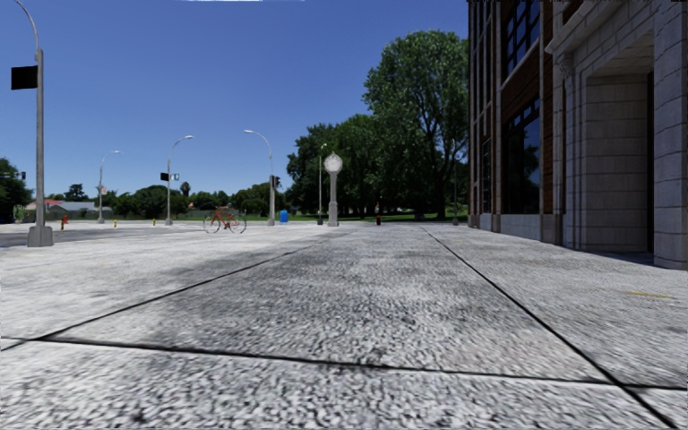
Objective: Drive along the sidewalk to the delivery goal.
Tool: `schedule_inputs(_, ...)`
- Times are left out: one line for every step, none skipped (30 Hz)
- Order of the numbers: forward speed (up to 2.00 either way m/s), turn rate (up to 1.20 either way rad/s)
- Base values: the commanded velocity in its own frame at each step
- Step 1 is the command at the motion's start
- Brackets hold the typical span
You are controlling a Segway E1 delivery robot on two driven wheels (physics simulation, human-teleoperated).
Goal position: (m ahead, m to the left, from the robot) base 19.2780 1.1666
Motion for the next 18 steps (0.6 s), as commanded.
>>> schedule_inputs(2.00,0.03)
schedule_inputs(2.00,0.03)
schedule_inputs(2.00,0.00)
schedule_inputs(2.00,0.00)
schedule_inputs(2.00,0.00)
schedule_inputs(2.00,0.00)
schedule_inputs(2.00,0.00)
schedule_inputs(2.00,0.00)
schedule_inputs(2.00,0.00)
schedule_inputs(2.00,0.00)
schedule_inputs(2.00,0.00)
schedule_inputs(2.00,0.00)
schedule_inputs(2.00,0.00)
schedule_inputs(2.00,0.00)
schedule_inputs(2.00,0.00)
schedule_inputs(2.00,0.00)
schedule_inputs(2.00,0.00)
schedule_inputs(2.00,0.00)
